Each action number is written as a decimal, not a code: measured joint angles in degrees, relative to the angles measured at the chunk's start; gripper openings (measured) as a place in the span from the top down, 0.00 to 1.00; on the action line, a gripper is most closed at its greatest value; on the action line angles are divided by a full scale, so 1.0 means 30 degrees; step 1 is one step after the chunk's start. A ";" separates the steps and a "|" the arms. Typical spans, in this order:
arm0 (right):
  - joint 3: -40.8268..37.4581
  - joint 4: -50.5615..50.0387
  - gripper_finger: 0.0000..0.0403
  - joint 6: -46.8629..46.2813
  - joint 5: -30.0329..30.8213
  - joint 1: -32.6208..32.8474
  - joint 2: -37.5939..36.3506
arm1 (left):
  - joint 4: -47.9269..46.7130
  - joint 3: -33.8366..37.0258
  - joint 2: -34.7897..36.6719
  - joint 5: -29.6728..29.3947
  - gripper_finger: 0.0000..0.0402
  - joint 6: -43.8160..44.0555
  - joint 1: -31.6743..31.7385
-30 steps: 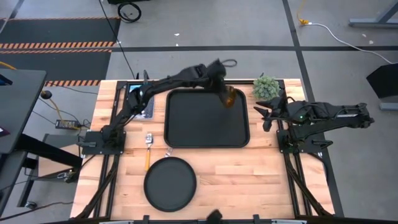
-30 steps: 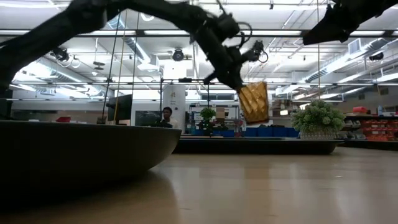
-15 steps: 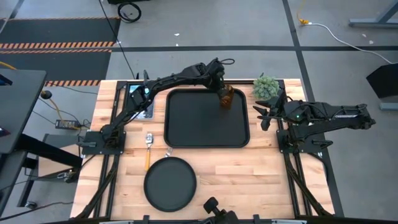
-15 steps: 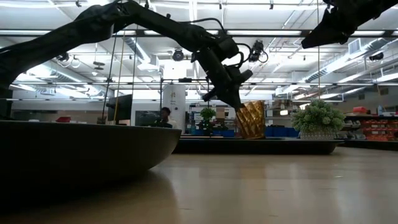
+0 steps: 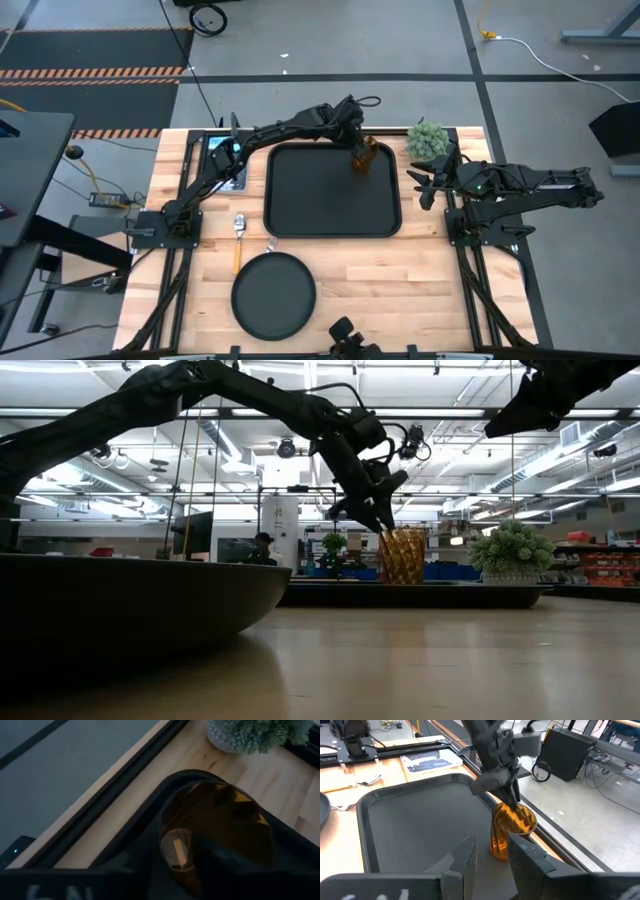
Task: Pick and place plate/cup/fork/spoon on tray
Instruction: Put the yellow cup on the black tray
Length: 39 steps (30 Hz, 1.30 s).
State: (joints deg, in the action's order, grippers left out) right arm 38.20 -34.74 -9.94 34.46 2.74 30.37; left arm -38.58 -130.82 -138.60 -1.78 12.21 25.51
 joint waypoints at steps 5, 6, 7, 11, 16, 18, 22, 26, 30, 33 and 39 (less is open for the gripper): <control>0.0000 0.0000 0.71 -0.0210 -0.0387 0.0000 0.0000 | -0.0264 -0.0049 0.1226 -0.0011 0.54 -0.1385 0.0141; -0.0007 -0.0007 0.71 -0.0251 -0.0508 0.0007 0.0000 | -0.0670 -0.0051 0.1400 0.0035 0.54 -0.1783 0.0151; -0.0007 -0.0007 0.71 -0.0301 -0.0523 0.0007 0.0000 | -0.1320 -0.0050 0.1577 0.0063 0.54 -0.2212 0.0156; -0.0007 -0.0013 0.71 -0.0322 -0.0525 0.0007 0.0000 | -0.4748 -0.0044 0.1898 0.0160 0.57 -0.3453 -0.0030; -0.0007 -0.0007 0.71 -0.0217 -0.0531 0.0007 0.0000 | -0.5911 0.0728 0.1124 0.0157 0.61 -0.3520 -0.0601; -0.0012 0.0000 0.71 -0.0236 -0.0532 0.0007 -0.0007 | -0.4072 0.1817 0.1068 0.0100 0.63 -0.3527 -0.0900; -0.0015 0.0054 0.71 -0.0275 -0.1002 0.0022 -0.0007 | -0.2407 0.3082 0.1068 -0.0268 0.65 -0.3739 -0.1068; -0.0015 0.0137 0.71 -0.0275 -0.1042 0.0036 -0.0007 | -0.0259 0.4299 0.1025 -0.0729 0.65 -0.4181 -0.1076; -0.0015 0.0153 0.71 -0.0275 -0.1042 0.0036 -0.0007 | 0.1040 0.4724 0.1031 -0.1274 0.65 -0.4879 -0.1405; -0.0015 0.0160 0.71 -0.0275 -0.1042 0.0036 -0.0007 | 0.1612 0.4758 0.1031 -0.0977 0.65 -0.4833 -0.1700; -0.0015 0.0160 0.71 -0.0275 -0.1042 0.0036 -0.0007 | 0.2757 0.4750 0.1031 -0.1124 0.65 -0.4811 -0.1976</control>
State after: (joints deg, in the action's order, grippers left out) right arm 38.15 -34.26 -10.76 31.33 2.85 30.35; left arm -30.31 -116.57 -135.50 -5.15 -2.22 19.58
